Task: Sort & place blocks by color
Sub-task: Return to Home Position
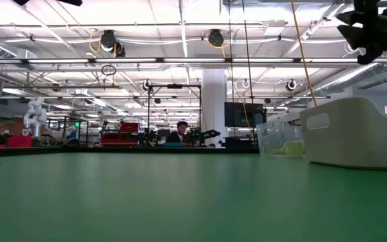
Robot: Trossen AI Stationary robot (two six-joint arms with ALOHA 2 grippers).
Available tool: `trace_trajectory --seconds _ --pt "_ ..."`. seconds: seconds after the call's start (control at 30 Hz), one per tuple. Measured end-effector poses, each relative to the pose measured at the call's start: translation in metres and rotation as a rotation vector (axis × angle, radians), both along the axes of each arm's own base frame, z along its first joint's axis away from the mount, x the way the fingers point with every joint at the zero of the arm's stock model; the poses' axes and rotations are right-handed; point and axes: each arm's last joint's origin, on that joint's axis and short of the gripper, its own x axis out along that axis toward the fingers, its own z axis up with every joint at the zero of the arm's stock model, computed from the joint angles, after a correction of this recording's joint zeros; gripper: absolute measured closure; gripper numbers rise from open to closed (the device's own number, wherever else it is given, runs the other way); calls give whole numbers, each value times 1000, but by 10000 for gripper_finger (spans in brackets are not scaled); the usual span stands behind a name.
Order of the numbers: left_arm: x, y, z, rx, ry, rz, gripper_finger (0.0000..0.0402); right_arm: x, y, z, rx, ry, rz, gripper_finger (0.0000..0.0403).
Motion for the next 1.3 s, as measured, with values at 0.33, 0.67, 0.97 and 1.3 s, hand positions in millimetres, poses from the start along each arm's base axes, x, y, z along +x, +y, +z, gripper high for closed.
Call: trace_trajectory --seconds 0.33,0.67,0.97,1.3 --pt "12 22 0 113 76 64 215 -8 -9 -1 15 13 -182 264" --pt "27 71 -1 249 258 198 215 -8 -9 -1 12 15 -185 264" --pt "24 104 -13 266 430 166 215 -8 -9 -1 12 15 -184 264" --pt "-3 115 -78 216 183 52 215 -8 -10 -1 13 17 -184 264"
